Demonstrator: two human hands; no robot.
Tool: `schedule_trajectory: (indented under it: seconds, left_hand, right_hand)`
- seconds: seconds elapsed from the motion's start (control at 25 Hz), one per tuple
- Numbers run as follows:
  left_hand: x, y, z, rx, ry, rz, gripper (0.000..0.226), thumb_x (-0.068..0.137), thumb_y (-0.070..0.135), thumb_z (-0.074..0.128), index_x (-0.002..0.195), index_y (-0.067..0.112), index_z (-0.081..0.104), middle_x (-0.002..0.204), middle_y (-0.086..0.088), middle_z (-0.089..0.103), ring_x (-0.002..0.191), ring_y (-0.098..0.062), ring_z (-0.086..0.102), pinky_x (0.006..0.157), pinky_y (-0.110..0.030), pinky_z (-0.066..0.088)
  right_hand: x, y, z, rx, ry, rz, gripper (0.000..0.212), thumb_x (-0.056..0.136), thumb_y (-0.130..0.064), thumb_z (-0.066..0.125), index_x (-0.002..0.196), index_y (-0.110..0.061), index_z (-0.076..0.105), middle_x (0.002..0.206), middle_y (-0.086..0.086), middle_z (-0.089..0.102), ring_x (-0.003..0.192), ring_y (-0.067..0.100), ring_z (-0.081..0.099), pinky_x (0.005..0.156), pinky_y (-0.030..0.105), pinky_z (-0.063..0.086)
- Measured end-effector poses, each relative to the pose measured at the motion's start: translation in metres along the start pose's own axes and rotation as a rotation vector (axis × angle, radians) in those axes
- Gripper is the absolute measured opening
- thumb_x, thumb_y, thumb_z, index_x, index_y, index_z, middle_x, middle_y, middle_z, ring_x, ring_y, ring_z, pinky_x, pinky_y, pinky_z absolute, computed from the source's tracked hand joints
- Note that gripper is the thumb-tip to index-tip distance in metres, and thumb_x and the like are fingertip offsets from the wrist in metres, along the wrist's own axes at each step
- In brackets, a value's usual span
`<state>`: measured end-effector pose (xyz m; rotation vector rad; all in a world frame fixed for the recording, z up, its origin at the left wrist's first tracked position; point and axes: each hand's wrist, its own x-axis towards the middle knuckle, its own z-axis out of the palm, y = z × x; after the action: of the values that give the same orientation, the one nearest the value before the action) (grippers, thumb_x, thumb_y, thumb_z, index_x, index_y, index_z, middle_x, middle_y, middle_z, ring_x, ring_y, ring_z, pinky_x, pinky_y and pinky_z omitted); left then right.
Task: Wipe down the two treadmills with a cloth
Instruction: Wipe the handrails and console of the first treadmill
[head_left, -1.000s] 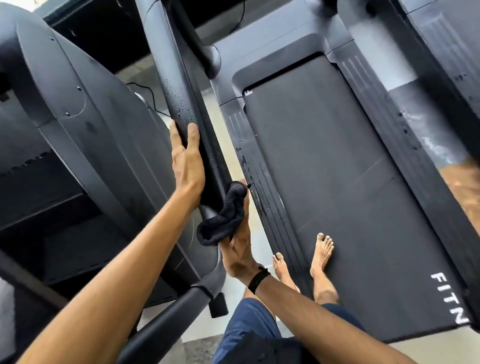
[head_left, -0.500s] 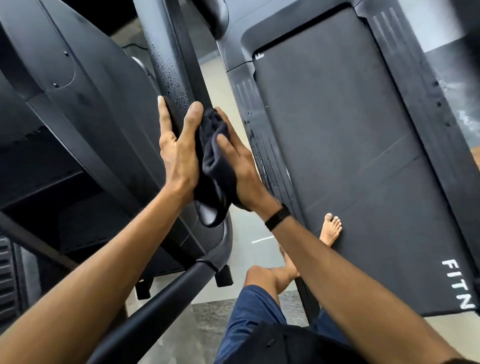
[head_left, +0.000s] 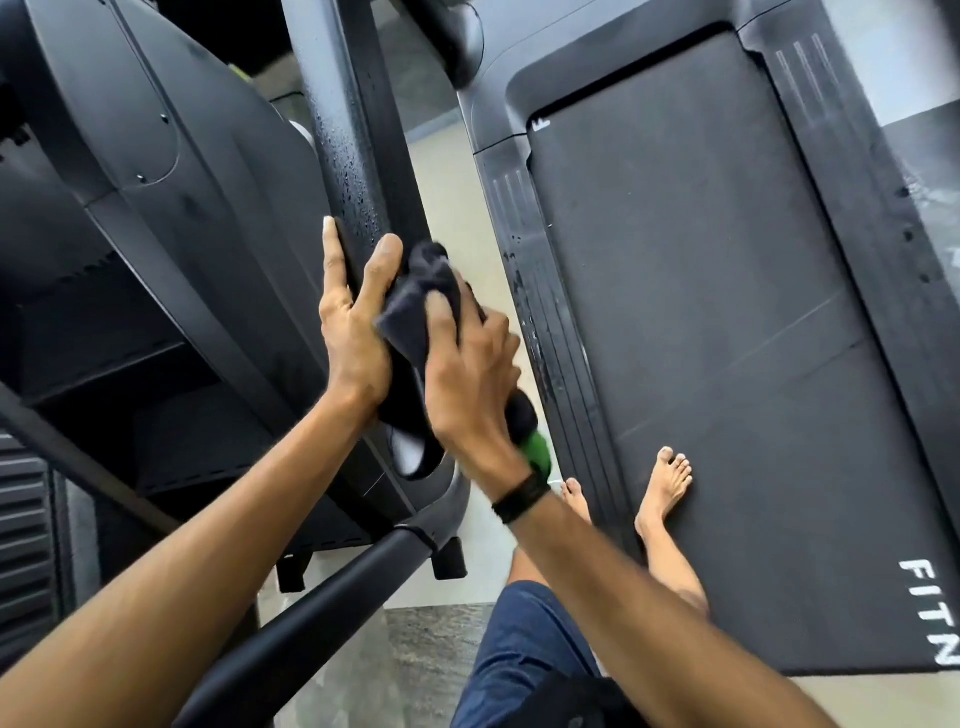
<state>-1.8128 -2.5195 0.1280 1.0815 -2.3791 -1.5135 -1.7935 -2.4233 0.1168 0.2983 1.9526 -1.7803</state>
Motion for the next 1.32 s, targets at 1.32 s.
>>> schedule_trajectory:
  seconds: [1.32]
  left_hand:
    - [0.156,0.058,0.009,-0.008,-0.002,0.278,0.06,0.099,0.039,0.037,0.152,0.011,0.033,0.161,-0.007,0.029,0.15,-0.014,0.023,0.124,-0.035,0.016]
  right_hand:
    - [0.157,-0.075,0.04,0.042,0.065,-0.116,0.039,0.102,-0.044,0.038,0.129,-0.018,0.048,0.132,0.011,0.059,0.123,0.031,0.052,0.105,0.05,0.038]
